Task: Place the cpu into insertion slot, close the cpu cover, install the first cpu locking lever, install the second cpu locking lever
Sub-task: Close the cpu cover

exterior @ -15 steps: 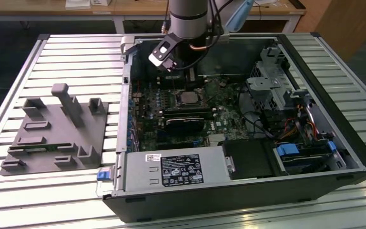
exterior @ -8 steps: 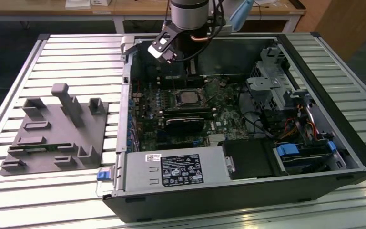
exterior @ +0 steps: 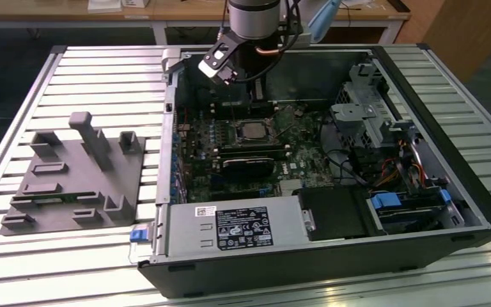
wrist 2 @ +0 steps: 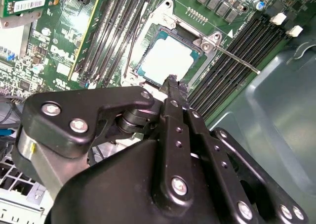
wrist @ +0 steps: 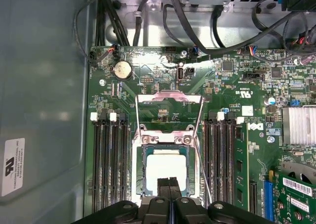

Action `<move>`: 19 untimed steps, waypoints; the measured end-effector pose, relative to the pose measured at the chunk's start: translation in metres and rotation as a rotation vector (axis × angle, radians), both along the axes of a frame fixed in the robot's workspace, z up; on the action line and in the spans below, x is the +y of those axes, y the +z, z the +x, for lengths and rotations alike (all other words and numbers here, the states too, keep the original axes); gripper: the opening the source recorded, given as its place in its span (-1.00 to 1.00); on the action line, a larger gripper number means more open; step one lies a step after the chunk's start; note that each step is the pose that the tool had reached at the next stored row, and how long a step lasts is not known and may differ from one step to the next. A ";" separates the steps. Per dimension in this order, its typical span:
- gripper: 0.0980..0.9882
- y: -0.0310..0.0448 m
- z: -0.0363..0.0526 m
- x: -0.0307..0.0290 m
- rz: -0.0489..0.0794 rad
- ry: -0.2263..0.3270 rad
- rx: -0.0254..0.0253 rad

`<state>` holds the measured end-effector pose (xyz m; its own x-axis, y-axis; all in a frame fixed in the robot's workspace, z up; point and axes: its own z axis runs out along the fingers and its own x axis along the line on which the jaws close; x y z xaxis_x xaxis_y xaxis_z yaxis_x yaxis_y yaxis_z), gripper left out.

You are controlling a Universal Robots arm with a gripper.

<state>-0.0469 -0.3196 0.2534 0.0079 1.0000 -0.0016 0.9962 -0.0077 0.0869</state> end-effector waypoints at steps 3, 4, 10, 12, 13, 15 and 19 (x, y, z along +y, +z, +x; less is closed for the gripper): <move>-0.98 0.0001 0.0000 0.0000 0.000 0.000 0.0000; -0.98 0.0002 0.0000 0.0000 0.000 0.000 0.0000; -0.98 0.0005 0.0000 0.0000 0.000 0.000 0.0000; -0.98 0.0022 0.0000 0.0000 0.000 0.000 0.0003; -0.98 0.0036 0.0000 0.0000 0.000 0.000 0.0002; -0.98 0.0074 0.0000 0.0000 0.000 0.000 0.0000; -0.98 0.0172 0.0000 0.0000 0.000 0.000 0.0000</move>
